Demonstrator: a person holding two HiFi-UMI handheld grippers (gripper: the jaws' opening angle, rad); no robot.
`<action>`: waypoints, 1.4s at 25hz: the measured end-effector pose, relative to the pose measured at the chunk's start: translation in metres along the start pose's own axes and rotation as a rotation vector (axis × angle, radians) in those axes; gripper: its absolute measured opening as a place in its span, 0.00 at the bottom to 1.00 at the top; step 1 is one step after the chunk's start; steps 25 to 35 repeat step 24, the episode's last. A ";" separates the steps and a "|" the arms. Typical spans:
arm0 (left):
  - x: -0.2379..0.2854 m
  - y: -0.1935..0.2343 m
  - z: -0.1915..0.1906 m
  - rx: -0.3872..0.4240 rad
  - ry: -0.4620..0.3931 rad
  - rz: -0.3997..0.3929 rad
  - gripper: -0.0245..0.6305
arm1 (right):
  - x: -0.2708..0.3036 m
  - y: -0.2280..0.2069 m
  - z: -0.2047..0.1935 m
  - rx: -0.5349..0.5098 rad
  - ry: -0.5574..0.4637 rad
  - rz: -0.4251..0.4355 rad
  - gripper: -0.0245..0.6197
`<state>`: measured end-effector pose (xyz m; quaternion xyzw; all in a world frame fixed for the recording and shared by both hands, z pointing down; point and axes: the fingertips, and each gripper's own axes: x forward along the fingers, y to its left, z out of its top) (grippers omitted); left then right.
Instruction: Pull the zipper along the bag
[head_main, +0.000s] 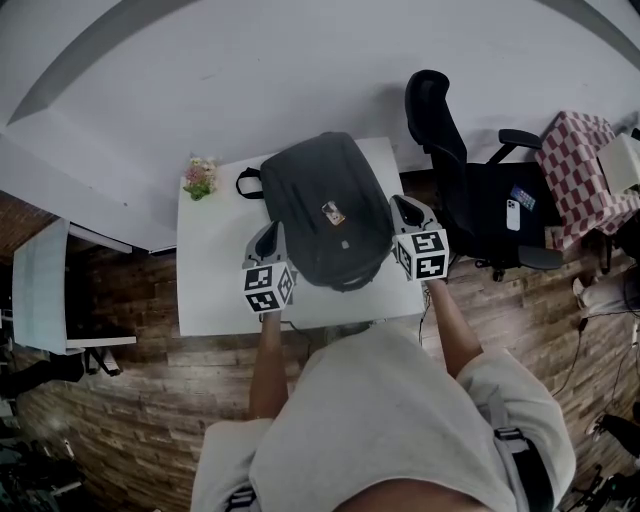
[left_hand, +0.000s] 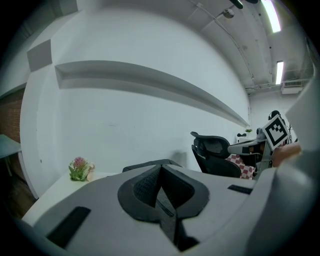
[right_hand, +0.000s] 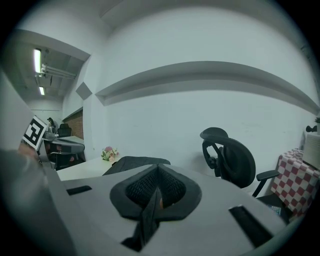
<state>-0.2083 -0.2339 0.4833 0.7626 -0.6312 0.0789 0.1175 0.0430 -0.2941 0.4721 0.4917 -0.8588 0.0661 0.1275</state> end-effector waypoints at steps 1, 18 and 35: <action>0.000 0.000 -0.001 -0.001 0.001 -0.001 0.08 | 0.000 0.000 -0.001 0.000 0.001 0.000 0.06; 0.004 -0.003 -0.008 -0.011 0.016 -0.015 0.08 | 0.002 0.003 -0.007 -0.014 0.026 0.004 0.06; 0.005 -0.010 -0.013 -0.003 0.025 -0.024 0.08 | 0.000 0.004 -0.010 -0.019 0.029 0.009 0.06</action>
